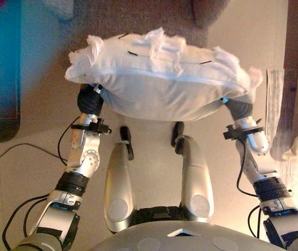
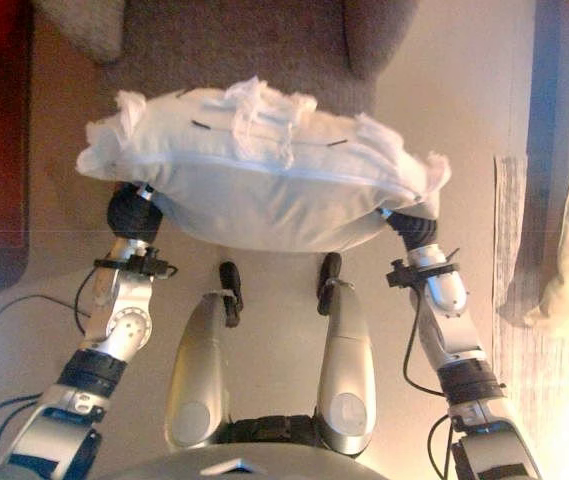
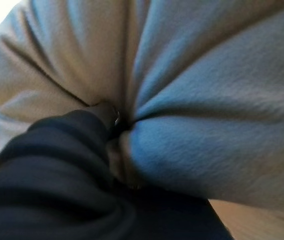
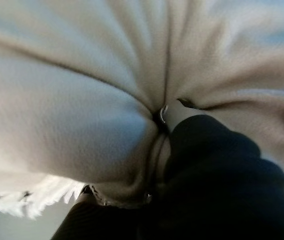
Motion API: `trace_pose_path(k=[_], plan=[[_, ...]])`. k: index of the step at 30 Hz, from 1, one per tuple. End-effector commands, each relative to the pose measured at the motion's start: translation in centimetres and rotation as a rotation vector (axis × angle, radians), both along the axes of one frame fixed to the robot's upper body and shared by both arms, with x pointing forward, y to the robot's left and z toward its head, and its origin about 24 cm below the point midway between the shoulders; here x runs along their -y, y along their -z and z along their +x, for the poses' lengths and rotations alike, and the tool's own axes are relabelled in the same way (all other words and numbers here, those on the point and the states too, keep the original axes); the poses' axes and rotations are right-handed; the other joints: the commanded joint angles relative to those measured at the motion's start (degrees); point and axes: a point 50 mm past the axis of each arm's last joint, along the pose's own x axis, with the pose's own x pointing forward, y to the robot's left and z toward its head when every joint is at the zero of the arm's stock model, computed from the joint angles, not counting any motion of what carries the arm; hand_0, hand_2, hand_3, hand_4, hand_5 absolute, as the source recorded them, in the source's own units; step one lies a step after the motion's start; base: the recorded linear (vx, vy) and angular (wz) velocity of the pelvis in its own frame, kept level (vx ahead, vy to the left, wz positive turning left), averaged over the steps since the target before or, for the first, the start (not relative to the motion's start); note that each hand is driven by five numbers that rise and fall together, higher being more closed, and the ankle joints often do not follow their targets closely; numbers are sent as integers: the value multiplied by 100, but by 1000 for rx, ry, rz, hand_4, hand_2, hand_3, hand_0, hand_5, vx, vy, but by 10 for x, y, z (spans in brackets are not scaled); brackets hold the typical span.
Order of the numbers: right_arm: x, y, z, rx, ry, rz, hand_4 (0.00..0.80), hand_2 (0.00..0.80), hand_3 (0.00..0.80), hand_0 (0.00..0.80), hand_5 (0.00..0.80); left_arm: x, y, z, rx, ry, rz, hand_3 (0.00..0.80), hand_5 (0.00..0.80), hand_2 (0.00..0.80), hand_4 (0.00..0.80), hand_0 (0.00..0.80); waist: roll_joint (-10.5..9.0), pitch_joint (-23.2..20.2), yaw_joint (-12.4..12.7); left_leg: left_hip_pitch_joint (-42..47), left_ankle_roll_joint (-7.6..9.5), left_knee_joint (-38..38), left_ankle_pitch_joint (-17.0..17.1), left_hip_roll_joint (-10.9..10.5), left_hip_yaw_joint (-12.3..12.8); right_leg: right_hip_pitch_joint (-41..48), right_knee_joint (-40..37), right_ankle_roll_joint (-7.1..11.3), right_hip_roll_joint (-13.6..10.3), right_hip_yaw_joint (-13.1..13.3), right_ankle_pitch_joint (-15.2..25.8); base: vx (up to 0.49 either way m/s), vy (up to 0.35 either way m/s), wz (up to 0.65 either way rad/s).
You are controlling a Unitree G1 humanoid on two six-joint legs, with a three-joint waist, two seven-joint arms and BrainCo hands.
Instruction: Pick up the cushion and take it to the sofa
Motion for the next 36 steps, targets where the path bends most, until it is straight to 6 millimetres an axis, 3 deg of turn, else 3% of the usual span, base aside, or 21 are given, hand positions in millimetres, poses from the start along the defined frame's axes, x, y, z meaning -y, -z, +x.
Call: trace_pose_path(k=[1, 9, 15, 19, 24, 25, 26, 27, 28, 30, 34, 36], plan=[[-26, -30, -14, 206, -160, -41, 800, 800, 800, 800, 800, 38, -18, -16, 146, 215, 2, 800, 800, 800, 800, 800, 99, -1109, 109, 458, 164, -703, 180, -144, 247, 898, -1246, 479, -21, -253, 424, 91, -22, 1], [-28, -11, -44, 139, -185, -22, 800, 800, 800, 800, 800, 17, 4, -49, 74, 192, -43, 800, 800, 800, 800, 800, 148, -2204, 211, 2642, 140, -2507, 388, -245, 413, 3179, -2942, 432, 426, -549, 523, 188, -27, -1], [-26, -13, -58, 137, -203, -4, 800, 800, 800, 800, 800, 9, 4, -64, 62, 171, -48, 800, 800, 800, 800, 800, 147, -2578, 240, 3445, 152, -3208, 490, -222, 379, 3917, -3435, 344, 632, -585, 532, 73, -48, 2], [-26, -15, -61, 135, -216, 10, 800, 800, 800, 800, 800, 7, 3, -66, 52, 163, -33, 800, 800, 800, 800, 800, 134, -2703, 203, 3613, 151, -3288, 438, -195, 355, 4149, -3569, 289, 757, -546, 499, 33, -86, 4], [-26, -20, -59, 139, -215, 5, 800, 800, 800, 800, 800, 4, -2, -63, 56, 170, -41, 800, 800, 800, 800, 800, 75, -2671, 189, 3709, 107, -3140, 437, -153, 336, 4160, -3474, 161, 878, -453, 405, -11, -131, -1], [-25, -23, -59, 150, -230, -1, 800, 800, 800, 800, 800, 2, -4, -65, 69, 164, -44, 800, 800, 800, 800, 800, -8, -2579, 197, 3516, 45, -2413, 385, -91, 386, 4113, -3349, 84, 844, -466, 377, -78, -198, -3], [-26, -24, -60, 161, -257, 0, 800, 800, 800, 800, 800, -1, -5, -67, 84, 150, -49, 800, 800, 800, 800, 800, -107, -2445, 213, 3195, 4, -1499, 574, 20, 347, 4073, -3234, -40, 816, -418, 345, -92, -222, -7], [-26, -24, -60, 164, -269, 1, 800, 800, 800, 800, 800, -2, -5, -69, 88, 144, -52, 800, 800, 800, 800, 800, -126, -2375, 224, 2960, -27, -1102, 681, 111, 307, 4049, -3166, -104, 827, -418, 330, -89, -209, -13], [-25, -23, -60, 166, -281, -5, 800, 800, 800, 800, 800, -4, -4, -70, 88, 137, -59, 800, 800, 800, 800, 800, -196, -2256, 244, 2663, -1, -440, 819, 190, 259, 4040, -3051, -191, 814, -381, 298, -69, -178, -28], [-27, -22, -60, 168, -296, -9, 800, 800, 800, 800, 800, -6, -1, -70, 82, 136, -73, 800, 800, 800, 800, 800, -206, -2092, 250, 2304, 108, 136, 775, 195, 297, 4015, -2803, -272, 846, -306, 213, -15, -124, -39], [-37, -23, -57, 177, -312, -10, 800, 800, 800, 800, 800, -4, 2, -70, 78, 136, -88, 800, 800, 800, 800, 800, 39, -1864, 444, 2025, 11, -783, 1163, -33, 152, 4227, -2654, -223, 1116, -141, -89, 141, 3, -14], [-44, -24, -54, 173, -308, -19, 800, 800, 800, 800, 800, 0, 0, -68, 76, 131, -98, 800, 800, 800, 800, 800, 202, -1860, 554, 2013, -61, -1872, 1541, -33, 187, 4478, -2718, -208, 1260, -65, -254, 314, 88, -21]])
